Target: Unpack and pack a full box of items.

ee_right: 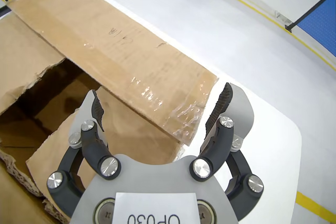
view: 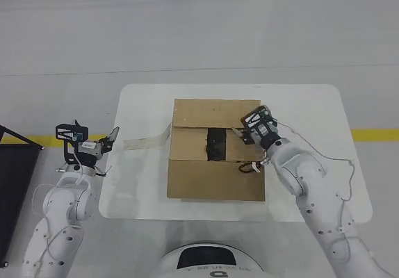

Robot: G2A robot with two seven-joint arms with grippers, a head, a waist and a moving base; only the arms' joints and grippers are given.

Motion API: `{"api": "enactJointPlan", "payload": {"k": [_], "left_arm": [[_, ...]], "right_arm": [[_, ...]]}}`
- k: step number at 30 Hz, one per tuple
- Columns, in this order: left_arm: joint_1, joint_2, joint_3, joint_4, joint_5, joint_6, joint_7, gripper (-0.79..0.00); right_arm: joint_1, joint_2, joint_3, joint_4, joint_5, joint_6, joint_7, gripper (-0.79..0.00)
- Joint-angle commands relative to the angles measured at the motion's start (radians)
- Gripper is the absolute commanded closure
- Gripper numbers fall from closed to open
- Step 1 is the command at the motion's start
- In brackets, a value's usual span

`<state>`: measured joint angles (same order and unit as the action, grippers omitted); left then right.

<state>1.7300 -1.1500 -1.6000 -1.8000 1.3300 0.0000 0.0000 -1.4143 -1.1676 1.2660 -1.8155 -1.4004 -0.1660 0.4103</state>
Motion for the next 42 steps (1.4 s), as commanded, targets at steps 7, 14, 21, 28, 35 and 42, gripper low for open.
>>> {"api": "enactJointPlan", "payload": {"k": [7,14,21,28,35,42], "left_arm": [[0.000,0.000,0.000,0.000,0.000,0.000,0.000,-0.785],[0.000,0.000,0.000,0.000,0.000,0.000,0.000,-0.785],[0.000,0.000,0.000,0.000,0.000,0.000,0.000,-0.785],[0.000,0.000,0.000,0.000,0.000,0.000,0.000,-0.785],[0.000,0.000,0.000,0.000,0.000,0.000,0.000,-0.785],[0.000,0.000,0.000,0.000,0.000,0.000,0.000,-0.785]], "right_arm": [[-0.008,0.004,0.011,-0.037,0.017,-0.100,-0.031,-0.785],[-0.085,0.030,0.056,-0.033,-0.194,-0.214,-0.038,-0.785],[-0.007,0.009,-0.004,0.011,-0.229,-0.040,0.035,-0.785],[0.072,-0.019,-0.020,0.002,-0.082,0.122,0.053,-0.785],[0.234,-0.046,-0.029,0.082,0.173,0.158,0.159,-0.674],[0.434,-0.080,-0.134,0.168,0.231,0.173,0.208,-0.757]]}}
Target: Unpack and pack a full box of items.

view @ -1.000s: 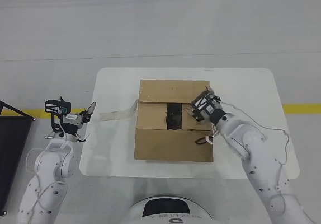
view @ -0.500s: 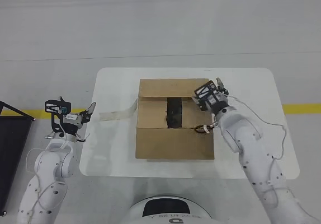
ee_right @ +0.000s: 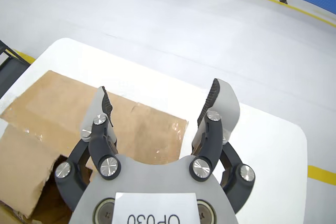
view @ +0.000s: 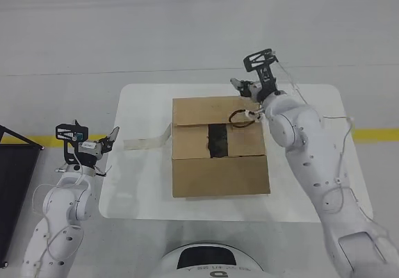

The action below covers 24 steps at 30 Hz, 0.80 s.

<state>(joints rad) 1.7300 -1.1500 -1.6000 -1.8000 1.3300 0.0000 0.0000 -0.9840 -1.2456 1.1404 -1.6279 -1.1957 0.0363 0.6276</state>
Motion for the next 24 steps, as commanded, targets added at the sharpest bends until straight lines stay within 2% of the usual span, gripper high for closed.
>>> {"api": "enactJointPlan", "payload": {"k": [1,4,8,12,15,17,19,24], "left_arm": [[0.000,0.000,0.000,0.000,0.000,0.000,0.000,-0.785],[0.000,0.000,0.000,0.000,0.000,0.000,0.000,-0.785],[0.000,0.000,0.000,0.000,0.000,0.000,0.000,-0.785],[0.000,0.000,0.000,0.000,0.000,0.000,0.000,-0.785],[0.000,0.000,0.000,0.000,0.000,0.000,0.000,-0.785],[0.000,0.000,0.000,0.000,0.000,0.000,0.000,-0.785],[0.000,0.000,0.000,0.000,0.000,0.000,0.000,-0.785],[0.000,0.000,0.000,0.000,0.000,0.000,0.000,-0.785]], "right_arm": [[-0.004,-0.001,-0.005,-0.038,0.045,-0.065,-0.009,-0.785],[-0.076,0.016,0.042,-0.131,0.082,-0.215,-0.005,-0.785],[-0.239,0.050,0.177,-0.234,0.085,-0.417,-0.062,-0.785],[-0.395,0.080,0.294,-0.261,-0.014,-0.596,-0.143,-0.785],[-0.453,0.094,0.318,-0.223,-0.126,-0.682,-0.183,-0.785],[-0.451,0.098,0.315,-0.178,-0.168,-0.709,-0.193,-0.785],[-0.432,0.100,0.309,-0.134,-0.206,-0.693,-0.197,-0.785],[-0.360,0.090,0.274,-0.045,-0.231,-0.541,-0.186,-0.785]]}}
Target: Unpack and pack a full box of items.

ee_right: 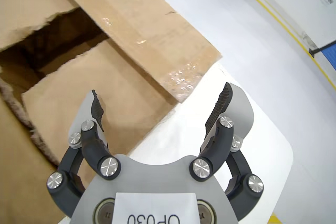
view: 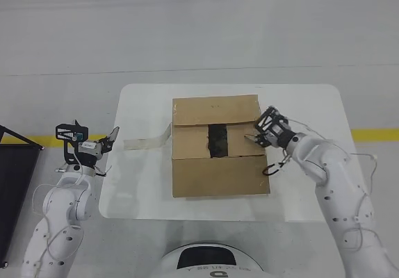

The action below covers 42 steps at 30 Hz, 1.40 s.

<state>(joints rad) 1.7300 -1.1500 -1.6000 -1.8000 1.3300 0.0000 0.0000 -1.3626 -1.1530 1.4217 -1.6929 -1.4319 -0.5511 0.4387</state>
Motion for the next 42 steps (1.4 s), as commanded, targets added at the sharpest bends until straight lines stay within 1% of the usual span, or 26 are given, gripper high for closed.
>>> {"api": "enactJointPlan", "payload": {"k": [1,5,6,8,9,10,11,13,14,15,16,23,26,28,29,30,31,32,33,34,35,36,38,40,41,42], "left_arm": [[0.000,0.000,0.000,0.000,0.000,0.000,0.000,-0.785],[0.000,0.000,0.000,0.000,0.000,0.000,0.000,-0.785],[0.000,0.000,0.000,0.000,0.000,0.000,0.000,-0.785],[0.000,0.000,0.000,0.000,0.000,0.000,0.000,-0.785],[0.000,0.000,0.000,0.000,0.000,0.000,0.000,-0.785],[0.000,0.000,0.000,0.000,0.000,0.000,0.000,-0.785],[0.000,0.000,0.000,0.000,0.000,0.000,0.000,-0.785],[0.000,0.000,0.000,0.000,0.000,0.000,0.000,-0.785],[0.000,0.000,0.000,0.000,0.000,0.000,0.000,-0.785],[0.000,0.000,0.000,0.000,0.000,0.000,0.000,-0.785],[0.000,0.000,0.000,0.000,0.000,0.000,0.000,-0.785],[0.000,0.000,0.000,0.000,0.000,0.000,0.000,-0.785],[0.000,0.000,0.000,0.000,0.000,0.000,0.000,-0.785],[0.000,0.000,0.000,0.000,0.000,0.000,0.000,-0.785],[0.000,0.000,0.000,0.000,0.000,0.000,0.000,-0.785],[0.000,0.000,0.000,0.000,0.000,0.000,0.000,-0.785],[0.000,0.000,0.000,0.000,0.000,0.000,0.000,-0.785],[0.000,0.000,0.000,0.000,0.000,0.000,0.000,-0.785],[0.000,0.000,0.000,0.000,0.000,0.000,0.000,-0.785],[0.000,0.000,0.000,0.000,0.000,0.000,0.000,-0.785],[0.000,0.000,0.000,0.000,0.000,0.000,0.000,-0.785],[0.000,0.000,0.000,0.000,0.000,0.000,0.000,-0.785],[0.000,0.000,0.000,0.000,0.000,0.000,0.000,-0.785],[0.000,0.000,0.000,0.000,0.000,0.000,0.000,-0.785],[0.000,0.000,0.000,0.000,0.000,0.000,0.000,-0.785],[0.000,0.000,0.000,0.000,0.000,0.000,0.000,-0.785]], "right_arm": [[0.037,-0.006,-0.016,0.039,0.006,0.080,0.006,-0.785],[0.105,-0.018,-0.046,0.112,0.042,0.170,0.008,-0.785],[0.120,-0.021,-0.051,0.128,0.063,0.182,0.003,-0.751],[0.144,-0.025,-0.057,0.153,0.097,0.200,-0.010,-0.723],[0.154,-0.028,-0.057,0.160,0.121,0.207,-0.019,-0.619],[0.162,-0.030,-0.058,0.167,0.141,0.218,-0.028,-0.554],[0.170,-0.032,-0.059,0.170,0.168,0.231,-0.035,-0.545],[0.187,-0.038,-0.067,0.176,0.224,0.248,-0.040,-0.425],[0.200,-0.042,-0.073,0.181,0.252,0.261,-0.036,-0.462],[0.219,-0.046,-0.083,0.192,0.272,0.282,-0.022,-0.440],[0.245,-0.051,-0.099,0.205,0.281,0.306,-0.002,-0.388],[0.492,-0.101,-0.261,0.382,0.326,0.458,0.127,-0.366],[0.595,-0.126,-0.340,0.499,0.313,0.497,0.219,-0.391],[0.651,-0.142,-0.385,0.565,0.299,0.525,0.266,-0.456],[0.669,-0.149,-0.402,0.596,0.308,0.527,0.288,-0.456],[0.687,-0.154,-0.415,0.621,0.308,0.526,0.310,-0.477],[0.700,-0.158,-0.424,0.645,0.306,0.526,0.327,-0.529],[0.710,-0.161,-0.428,0.661,0.307,0.529,0.335,-0.551],[0.717,-0.163,-0.429,0.670,0.304,0.534,0.335,-0.606],[0.718,-0.163,-0.423,0.669,0.308,0.540,0.325,-0.717],[0.712,-0.162,-0.410,0.658,0.323,0.541,0.311,-0.785],[0.700,-0.159,-0.390,0.629,0.350,0.530,0.291,-0.785],[0.647,-0.146,-0.332,0.539,0.434,0.456,0.268,-0.785],[0.555,-0.124,-0.242,0.402,0.584,0.307,0.288,-0.785],[0.495,-0.111,-0.186,0.319,0.672,0.221,0.303,-0.785],[0.433,-0.097,-0.130,0.245,0.723,0.157,0.326,-0.785]]}}
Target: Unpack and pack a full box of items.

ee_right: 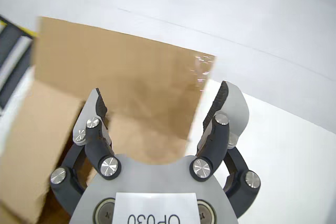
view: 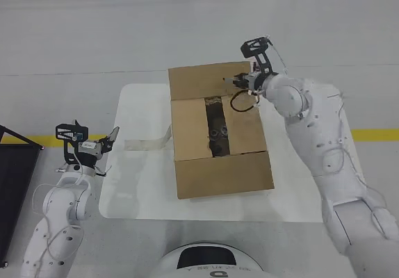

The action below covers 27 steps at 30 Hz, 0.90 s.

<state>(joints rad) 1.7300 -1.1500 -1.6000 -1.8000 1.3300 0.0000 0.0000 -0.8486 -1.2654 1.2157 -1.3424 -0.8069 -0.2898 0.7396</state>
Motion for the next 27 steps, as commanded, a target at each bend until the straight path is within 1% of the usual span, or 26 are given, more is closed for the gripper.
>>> {"api": "enactJointPlan", "payload": {"k": [1,11,12,13,14,16,17,19,22,27], "left_arm": [[0.000,0.000,0.000,0.000,0.000,0.000,0.000,-0.785],[0.000,0.000,0.000,0.000,0.000,0.000,0.000,-0.785],[0.000,0.000,0.000,0.000,0.000,0.000,0.000,-0.785],[0.000,0.000,0.000,0.000,0.000,0.000,0.000,-0.785],[0.000,0.000,0.000,0.000,0.000,0.000,0.000,-0.785],[0.000,0.000,0.000,0.000,0.000,0.000,0.000,-0.785],[0.000,0.000,0.000,0.000,0.000,0.000,0.000,-0.785],[0.000,0.000,0.000,0.000,0.000,0.000,0.000,-0.785],[0.000,0.000,0.000,0.000,0.000,0.000,0.000,-0.785],[0.000,0.000,0.000,0.000,0.000,0.000,0.000,-0.785]], "right_arm": [[-0.103,0.020,0.094,-0.134,0.108,-0.129,0.031,-0.785],[-0.103,0.020,0.094,-0.134,0.108,-0.129,0.031,-0.785],[-0.115,0.017,0.083,-0.139,0.160,-0.142,0.023,-0.785],[-0.119,0.015,0.066,-0.132,0.220,-0.160,0.046,-0.785],[-0.113,0.012,0.037,-0.118,0.265,-0.170,0.097,-0.785],[-0.080,0.002,-0.020,-0.068,0.390,-0.167,0.179,-0.785],[-0.058,-0.004,-0.053,-0.025,0.420,-0.141,0.232,-0.785],[-0.016,-0.018,-0.118,0.059,0.453,-0.090,0.279,-0.785],[0.021,-0.039,-0.198,0.164,0.504,-0.068,0.303,-0.785],[0.048,-0.057,-0.253,0.279,0.518,-0.034,0.277,-0.785]]}}
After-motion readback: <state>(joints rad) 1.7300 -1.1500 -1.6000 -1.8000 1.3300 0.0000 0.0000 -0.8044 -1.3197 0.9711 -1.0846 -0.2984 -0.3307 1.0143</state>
